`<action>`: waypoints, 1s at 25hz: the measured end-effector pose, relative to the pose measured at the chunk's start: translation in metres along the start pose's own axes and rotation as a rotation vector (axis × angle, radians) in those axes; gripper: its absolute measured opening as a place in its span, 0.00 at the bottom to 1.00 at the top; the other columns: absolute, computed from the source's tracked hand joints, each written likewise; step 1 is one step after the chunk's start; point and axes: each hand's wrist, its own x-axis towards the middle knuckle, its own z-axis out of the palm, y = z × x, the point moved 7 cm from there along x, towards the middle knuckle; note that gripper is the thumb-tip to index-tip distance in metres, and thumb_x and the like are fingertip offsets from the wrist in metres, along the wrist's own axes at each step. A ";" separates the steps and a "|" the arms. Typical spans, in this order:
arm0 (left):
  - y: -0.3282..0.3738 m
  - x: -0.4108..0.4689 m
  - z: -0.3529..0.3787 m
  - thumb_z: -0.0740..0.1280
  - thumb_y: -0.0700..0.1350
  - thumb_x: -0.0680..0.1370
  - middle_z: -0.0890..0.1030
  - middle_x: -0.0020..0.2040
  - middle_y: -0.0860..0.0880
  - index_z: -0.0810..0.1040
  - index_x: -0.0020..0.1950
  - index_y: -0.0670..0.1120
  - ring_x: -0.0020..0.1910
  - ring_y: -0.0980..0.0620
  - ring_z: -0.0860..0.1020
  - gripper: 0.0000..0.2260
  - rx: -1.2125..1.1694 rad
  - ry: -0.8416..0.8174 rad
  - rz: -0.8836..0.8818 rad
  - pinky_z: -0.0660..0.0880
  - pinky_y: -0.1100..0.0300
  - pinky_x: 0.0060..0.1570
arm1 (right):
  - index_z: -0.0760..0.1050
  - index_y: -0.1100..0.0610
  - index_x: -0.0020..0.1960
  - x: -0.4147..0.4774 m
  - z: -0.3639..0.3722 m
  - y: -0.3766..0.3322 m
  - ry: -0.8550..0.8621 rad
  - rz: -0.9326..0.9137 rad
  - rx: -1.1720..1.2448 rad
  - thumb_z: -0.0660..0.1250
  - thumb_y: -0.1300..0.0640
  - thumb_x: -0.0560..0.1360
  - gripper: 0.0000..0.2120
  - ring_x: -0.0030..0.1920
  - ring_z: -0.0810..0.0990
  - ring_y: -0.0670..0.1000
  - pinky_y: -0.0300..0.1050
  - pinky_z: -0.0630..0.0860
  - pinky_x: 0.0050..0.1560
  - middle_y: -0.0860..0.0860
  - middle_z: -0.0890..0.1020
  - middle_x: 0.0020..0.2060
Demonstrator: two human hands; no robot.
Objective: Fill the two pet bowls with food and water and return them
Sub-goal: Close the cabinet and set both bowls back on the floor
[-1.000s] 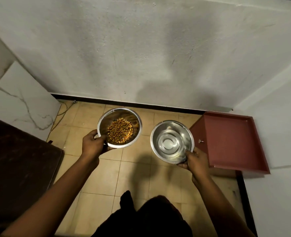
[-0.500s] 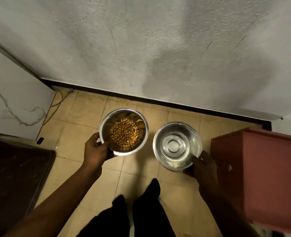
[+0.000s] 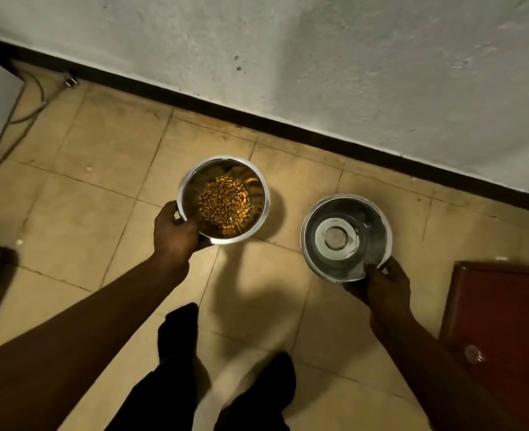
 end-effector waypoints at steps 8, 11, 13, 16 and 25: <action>-0.097 0.154 0.081 0.75 0.35 0.78 0.83 0.60 0.41 0.79 0.66 0.46 0.56 0.36 0.86 0.18 0.010 0.008 -0.075 0.87 0.49 0.35 | 0.78 0.53 0.66 0.149 0.071 0.065 0.049 0.050 0.061 0.66 0.68 0.85 0.14 0.55 0.86 0.61 0.48 0.88 0.34 0.59 0.81 0.68; -0.115 0.192 0.097 0.74 0.34 0.78 0.81 0.62 0.42 0.77 0.69 0.46 0.56 0.38 0.85 0.21 -0.038 0.023 -0.098 0.86 0.53 0.34 | 0.78 0.53 0.70 0.179 0.089 0.075 0.068 0.079 0.096 0.66 0.68 0.85 0.17 0.61 0.86 0.63 0.54 0.87 0.46 0.59 0.82 0.69; -0.122 0.207 0.103 0.74 0.33 0.78 0.81 0.62 0.43 0.76 0.70 0.47 0.53 0.42 0.85 0.23 -0.081 0.011 -0.096 0.85 0.56 0.32 | 0.77 0.52 0.70 0.191 0.097 0.079 0.077 0.086 0.120 0.66 0.67 0.85 0.18 0.59 0.87 0.61 0.51 0.87 0.43 0.59 0.83 0.68; -0.129 0.222 0.110 0.74 0.33 0.77 0.82 0.59 0.46 0.76 0.69 0.49 0.54 0.43 0.85 0.23 -0.125 -0.007 -0.081 0.85 0.57 0.33 | 0.77 0.52 0.71 0.202 0.104 0.084 0.091 0.084 0.118 0.66 0.67 0.84 0.18 0.53 0.87 0.57 0.48 0.87 0.40 0.59 0.84 0.67; -0.133 0.228 0.105 0.74 0.37 0.78 0.80 0.60 0.46 0.75 0.71 0.47 0.60 0.39 0.84 0.22 -0.046 0.003 -0.077 0.87 0.52 0.38 | 0.79 0.53 0.64 0.202 0.108 0.090 0.071 0.179 0.079 0.69 0.64 0.84 0.11 0.54 0.87 0.59 0.54 0.86 0.47 0.59 0.84 0.59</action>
